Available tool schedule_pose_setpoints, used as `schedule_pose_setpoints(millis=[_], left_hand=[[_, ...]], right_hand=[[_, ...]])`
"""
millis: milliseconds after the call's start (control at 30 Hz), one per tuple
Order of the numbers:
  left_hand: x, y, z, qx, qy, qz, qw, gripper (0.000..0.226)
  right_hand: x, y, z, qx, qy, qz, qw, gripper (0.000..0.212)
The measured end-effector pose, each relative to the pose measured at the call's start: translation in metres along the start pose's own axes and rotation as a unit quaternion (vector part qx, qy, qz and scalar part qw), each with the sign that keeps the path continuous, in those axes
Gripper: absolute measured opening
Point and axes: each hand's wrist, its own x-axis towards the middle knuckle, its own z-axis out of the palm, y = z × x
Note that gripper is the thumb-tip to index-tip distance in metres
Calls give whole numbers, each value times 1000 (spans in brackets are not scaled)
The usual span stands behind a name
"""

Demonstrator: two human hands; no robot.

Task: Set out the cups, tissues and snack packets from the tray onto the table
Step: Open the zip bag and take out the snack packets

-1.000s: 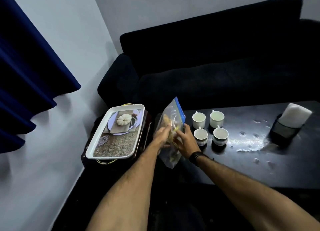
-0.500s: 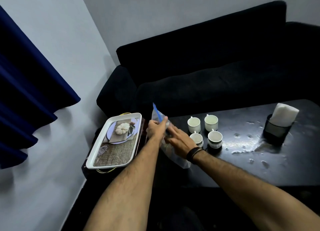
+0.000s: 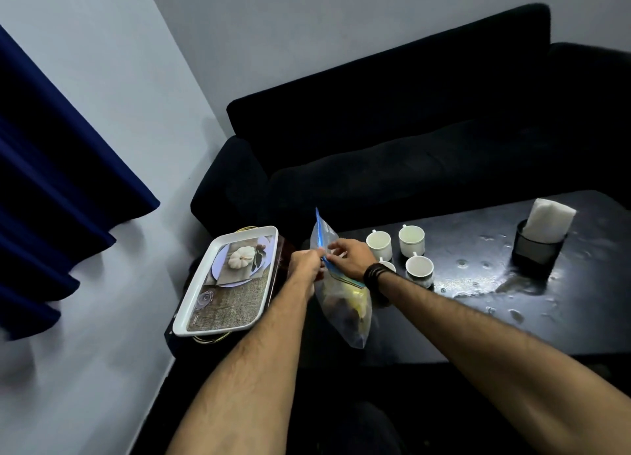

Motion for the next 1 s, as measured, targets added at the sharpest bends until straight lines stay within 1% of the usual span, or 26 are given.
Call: schedule_pose_setpoints(millis=[133, 233, 300, 367, 400, 500, 567, 633, 700, 733, 800, 867, 900, 933, 1000], left_hand=[[-5, 2, -2, -4, -37, -15, 999, 4], [-10, 2, -3, -19, -49, -30, 998, 1], [-11, 0, -1, -33, -50, -38, 998, 4], [-13, -1, 0, -52, -54, -46, 996, 10], [-13, -1, 0, -64, -61, -50, 995, 12], [-16, 4, 0, -104, -73, -54, 990, 17], [-17, 11, 1, -119, -87, -52, 988, 21], [-21, 16, 2, -123, -112, -52, 985, 25], [-24, 18, 5, -117, -112, -51, 986, 27], [-26, 18, 6, -108, -103, -50, 988, 27], [-30, 19, 9, -94, -80, -49, 991, 27], [-29, 18, 10, -83, -62, -55, 993, 29], [-28, 18, 10, -76, -56, -59, 994, 30], [-27, 18, 9, -66, -50, -60, 995, 33], [-26, 19, 9, -41, -38, -55, 997, 36]], right_hand=[[-3, -1, -5, 2, -10, 13, 1000, 34], [-8, -1, -5, 13, -18, 17, 1000, 33], [-10, 0, -6, 11, -22, 23, 999, 29], [-10, -2, -10, 10, -25, 34, 999, 20], [-9, -5, -12, 12, -14, 40, 999, 16], [-3, -16, -20, 28, 53, 59, 996, 10], [3, -22, -25, 54, 50, 99, 992, 11], [9, -24, -28, 119, 11, 166, 979, 14], [10, -25, -28, 171, -22, 211, 962, 9], [10, -24, -27, 168, -28, 219, 961, 8], [9, -23, -22, 145, -27, 228, 962, 16], [6, -23, -19, 141, -18, 230, 963, 34], [5, -22, -17, 139, -16, 227, 964, 40], [3, -23, -17, 134, -16, 226, 965, 41], [0, -24, -18, 115, -15, 216, 969, 38]])
